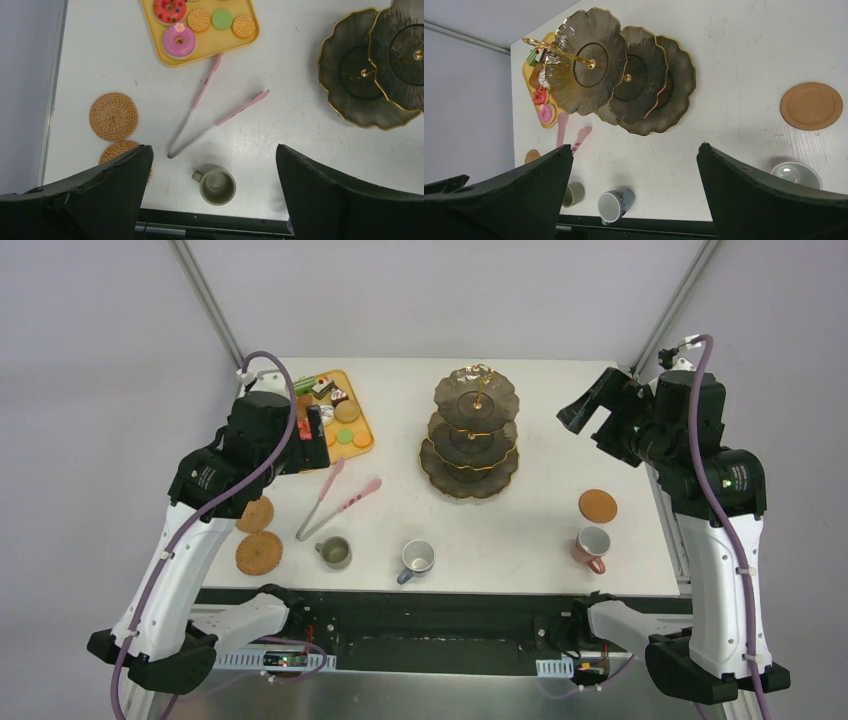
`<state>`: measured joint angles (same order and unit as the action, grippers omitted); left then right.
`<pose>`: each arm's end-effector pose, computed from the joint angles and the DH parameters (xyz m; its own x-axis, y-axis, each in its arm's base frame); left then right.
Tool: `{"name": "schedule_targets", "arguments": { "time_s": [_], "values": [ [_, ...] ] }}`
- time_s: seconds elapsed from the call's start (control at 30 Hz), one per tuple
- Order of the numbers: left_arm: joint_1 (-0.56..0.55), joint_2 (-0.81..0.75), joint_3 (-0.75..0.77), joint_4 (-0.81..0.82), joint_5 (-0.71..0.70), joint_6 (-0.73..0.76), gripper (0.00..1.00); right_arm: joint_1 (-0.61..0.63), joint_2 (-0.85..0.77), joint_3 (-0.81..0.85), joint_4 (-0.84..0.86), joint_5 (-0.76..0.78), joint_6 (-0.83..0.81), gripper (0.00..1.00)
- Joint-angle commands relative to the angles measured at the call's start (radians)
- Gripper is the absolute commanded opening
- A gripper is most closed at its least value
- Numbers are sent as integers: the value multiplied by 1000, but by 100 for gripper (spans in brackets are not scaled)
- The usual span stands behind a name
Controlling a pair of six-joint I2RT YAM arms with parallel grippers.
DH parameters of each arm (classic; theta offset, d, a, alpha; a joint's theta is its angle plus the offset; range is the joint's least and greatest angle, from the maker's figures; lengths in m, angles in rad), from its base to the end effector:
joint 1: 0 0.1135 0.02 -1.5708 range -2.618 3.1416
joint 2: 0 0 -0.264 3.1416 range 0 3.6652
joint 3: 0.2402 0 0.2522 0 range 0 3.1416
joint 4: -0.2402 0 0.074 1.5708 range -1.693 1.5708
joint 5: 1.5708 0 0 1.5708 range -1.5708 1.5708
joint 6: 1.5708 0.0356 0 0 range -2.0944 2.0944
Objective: Serve the afternoon tea
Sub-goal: Adjust the clamp at the center of the board.
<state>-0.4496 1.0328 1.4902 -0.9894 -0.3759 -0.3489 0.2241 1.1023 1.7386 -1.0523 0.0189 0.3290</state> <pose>0.1591 -0.0623 0.4479 -0.4701 -0.1262 -0.8735 -0.0440 0.9918 -0.1196 0.1585 0.0354 0.4986 -0.4392 0.2312 -0.8681 -0.0670 0.9552 0.2883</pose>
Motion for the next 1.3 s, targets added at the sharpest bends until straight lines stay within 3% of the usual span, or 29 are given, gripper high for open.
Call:
{"name": "schedule_targets", "arguments": {
  "time_s": [0.0, 0.27, 0.4, 0.6, 0.77, 1.03, 1.27],
  "values": [
    [8, 4, 2, -90, 40, -2, 99, -5, -24, -16, 23, 2, -1, 99],
    [8, 123, -99, -227, 186, 21, 99, -5, -61, -133, 143, -207, -33, 99],
    [8, 235, -128, -252, 105, 69, 99, -4, -56, -152, 173, -263, -29, 99],
    [33, 339, -205, -163, 8, 143, 96, -5, -30, -127, 167, -277, -39, 99],
    [153, 435, -284, -42, 111, 197, 71, -5, -37, -107, 154, -277, -44, 99],
    [216, 640, -299, 107, 201, 259, 64, -5, -41, -111, 159, -277, -29, 99],
    [227, 782, -276, 165, 231, 264, 42, -4, -43, -86, 162, -271, -31, 99]
  ]
}}
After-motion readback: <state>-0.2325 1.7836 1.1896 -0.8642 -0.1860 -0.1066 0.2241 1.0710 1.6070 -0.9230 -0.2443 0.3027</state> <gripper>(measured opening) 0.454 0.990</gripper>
